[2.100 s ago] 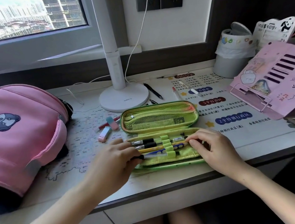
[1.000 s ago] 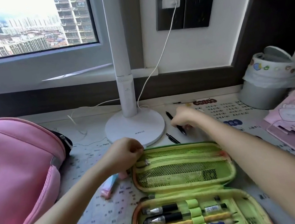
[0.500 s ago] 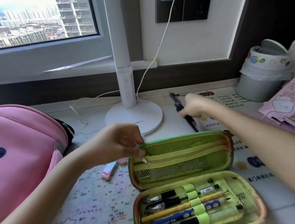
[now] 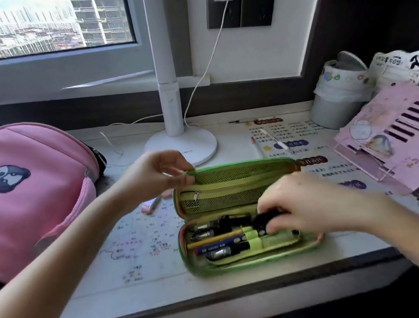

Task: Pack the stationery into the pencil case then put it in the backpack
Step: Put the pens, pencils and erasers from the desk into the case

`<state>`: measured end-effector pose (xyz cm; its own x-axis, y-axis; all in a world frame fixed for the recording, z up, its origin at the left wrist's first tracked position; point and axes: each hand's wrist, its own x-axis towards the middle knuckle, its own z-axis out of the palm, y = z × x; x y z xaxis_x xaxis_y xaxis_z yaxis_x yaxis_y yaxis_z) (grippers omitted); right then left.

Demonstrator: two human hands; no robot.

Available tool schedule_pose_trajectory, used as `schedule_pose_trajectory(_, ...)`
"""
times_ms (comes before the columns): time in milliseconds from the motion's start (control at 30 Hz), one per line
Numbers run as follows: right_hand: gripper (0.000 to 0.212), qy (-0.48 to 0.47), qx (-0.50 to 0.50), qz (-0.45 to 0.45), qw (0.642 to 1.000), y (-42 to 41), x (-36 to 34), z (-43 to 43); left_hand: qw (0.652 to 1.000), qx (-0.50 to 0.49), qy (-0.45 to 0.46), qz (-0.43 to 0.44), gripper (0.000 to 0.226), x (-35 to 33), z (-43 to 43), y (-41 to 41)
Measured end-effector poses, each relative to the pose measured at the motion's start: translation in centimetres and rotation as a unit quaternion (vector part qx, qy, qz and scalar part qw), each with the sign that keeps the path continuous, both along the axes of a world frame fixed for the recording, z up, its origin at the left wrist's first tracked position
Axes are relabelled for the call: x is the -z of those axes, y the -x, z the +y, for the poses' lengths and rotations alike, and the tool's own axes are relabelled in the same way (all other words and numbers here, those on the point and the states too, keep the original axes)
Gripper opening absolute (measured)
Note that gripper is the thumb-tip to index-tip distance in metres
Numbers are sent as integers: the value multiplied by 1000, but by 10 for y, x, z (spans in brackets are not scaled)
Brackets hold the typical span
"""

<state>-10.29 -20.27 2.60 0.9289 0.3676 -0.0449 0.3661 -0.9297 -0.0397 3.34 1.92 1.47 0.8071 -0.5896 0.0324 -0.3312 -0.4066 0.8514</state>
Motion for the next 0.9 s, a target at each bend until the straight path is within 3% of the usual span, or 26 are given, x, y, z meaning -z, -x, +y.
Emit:
schedule_pose_trajectory(167,28,-15,-4,0,1000,0,34,18,1000,0,6,-12,17,0,4,12)
schedule_pose_trajectory(467,30,-58,16,-16,998,4,26,19,1000,-5,19,-22,14,4,7,19)
schedule_pose_trajectory(600,30,-48,18,-51,997,-2,27,18,999,-3,21,-28,15,3,6,19)
schedule_pose_trajectory(767,28,37,-21,-108,993,-5,33,23,999,21,20,-17,22,0,12,23)
schedule_pose_trajectory(833,21,-2,-29,-145,989,3,19,26,998,49,21,-12,23,1,15,25)
schedule_pose_trajectory(900,20,-105,-4,-144,984,13,-3,25,996,81,2,-30,23,2,19,28)
